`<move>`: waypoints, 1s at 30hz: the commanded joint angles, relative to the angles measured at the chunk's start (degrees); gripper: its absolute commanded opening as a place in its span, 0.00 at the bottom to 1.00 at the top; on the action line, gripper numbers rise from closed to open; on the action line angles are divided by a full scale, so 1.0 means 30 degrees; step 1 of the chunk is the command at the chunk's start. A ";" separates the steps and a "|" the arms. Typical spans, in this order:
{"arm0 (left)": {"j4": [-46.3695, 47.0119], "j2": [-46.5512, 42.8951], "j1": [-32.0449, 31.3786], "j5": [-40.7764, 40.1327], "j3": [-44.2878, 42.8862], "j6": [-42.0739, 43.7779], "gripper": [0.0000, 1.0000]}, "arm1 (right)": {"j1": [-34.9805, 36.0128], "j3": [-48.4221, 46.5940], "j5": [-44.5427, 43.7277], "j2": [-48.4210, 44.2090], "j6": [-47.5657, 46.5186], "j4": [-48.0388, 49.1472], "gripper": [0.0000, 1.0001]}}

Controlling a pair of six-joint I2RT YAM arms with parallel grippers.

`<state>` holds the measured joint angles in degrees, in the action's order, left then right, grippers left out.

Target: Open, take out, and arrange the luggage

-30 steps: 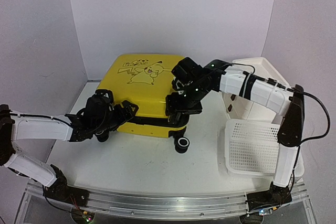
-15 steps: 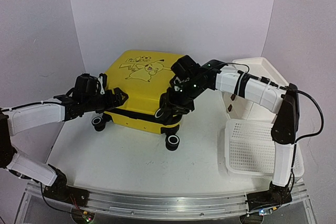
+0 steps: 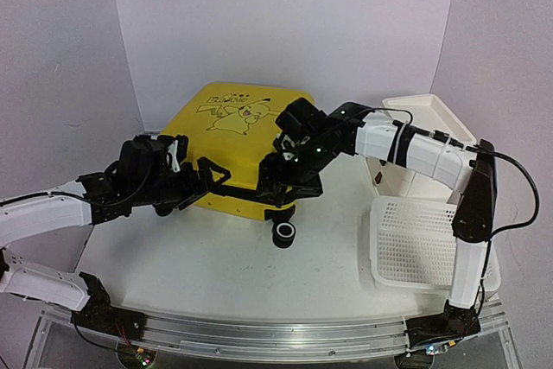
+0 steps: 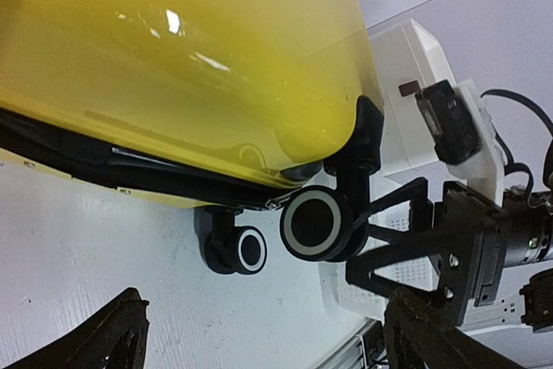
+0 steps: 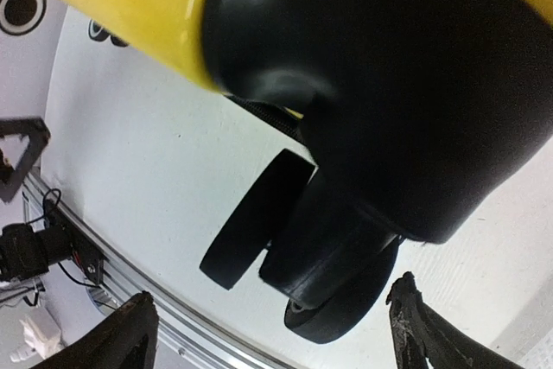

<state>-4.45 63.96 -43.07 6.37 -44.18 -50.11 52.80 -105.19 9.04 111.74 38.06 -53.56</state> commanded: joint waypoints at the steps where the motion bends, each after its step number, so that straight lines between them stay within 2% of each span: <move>1: 0.1250 0.0483 -0.1452 -0.1914 0.0507 -0.2644 0.93 | 0.0039 -0.0781 -0.2850 0.0523 0.1111 0.0308 0.90; 2: 0.1677 0.0612 -0.1704 -0.2405 0.0697 -0.2862 0.92 | 0.0064 -0.0700 -0.3652 0.0568 0.0770 0.0320 0.89; 5: 0.3257 0.0946 -0.1929 -0.3165 0.1673 -0.5002 0.85 | 0.0075 -0.1261 -0.3441 0.1182 0.0108 0.0333 0.89; 6: 0.3784 0.0985 -0.1932 -0.3360 0.2117 -0.5636 0.82 | 0.0105 -0.1481 -0.3341 0.1504 0.0085 0.0308 0.85; 9: 0.4317 0.1175 -0.1933 -0.3756 0.2781 -0.7033 0.79 | 0.0114 -0.1838 -0.3160 0.1748 0.0165 -0.0008 0.58; 11: 0.4507 0.1459 -0.1933 -0.3537 0.2652 -0.7320 0.79 | 0.0251 -0.1335 -0.2725 0.1100 0.0231 0.0047 0.49; 15: 0.4625 0.2423 -0.1947 -0.2861 0.2116 -0.7936 0.80 | 0.0229 -0.1372 -0.1516 0.0292 -0.0016 0.0064 0.14; 18: 0.5491 0.3290 -0.1961 -0.2233 0.1986 -0.8611 0.79 | 0.0243 -0.1217 0.0026 -0.0300 -0.0262 0.0533 0.00; 21: 0.6266 0.3828 -0.1962 -0.1457 0.1940 -0.8845 0.76 | 0.0243 -0.1326 0.2248 -0.0394 -0.0149 0.1476 0.00; 22: 0.6303 0.3806 -0.1966 -0.1641 0.2011 -0.8801 0.75 | 0.0240 -0.1387 0.1516 -0.0576 -0.0241 0.1105 0.06; 24: 0.6287 0.3441 -0.1962 -0.1924 0.2408 -0.8741 0.75 | 0.0228 -0.0393 -0.1421 -0.1405 -0.0443 0.0725 0.51; 25: 0.6287 0.3212 -0.1980 -0.2546 0.2579 -0.8630 0.75 | 0.0241 0.0550 -0.2371 -0.1823 -0.0596 0.0731 0.68; 27: 0.6287 0.2794 -0.1970 -0.2951 0.2818 -0.8246 0.76 | 0.0286 0.1279 -0.2985 -0.2211 -0.0760 0.0717 0.85; 30: 0.6287 0.2410 -0.1966 -0.3279 0.3046 -0.7745 0.77 | 0.0775 0.2202 -0.3544 -0.2451 -0.0795 0.1955 0.97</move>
<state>10.96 74.17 -48.86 -0.84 -35.75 -75.00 53.10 -101.43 2.02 108.29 40.10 -51.46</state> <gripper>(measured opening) 0.761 0.916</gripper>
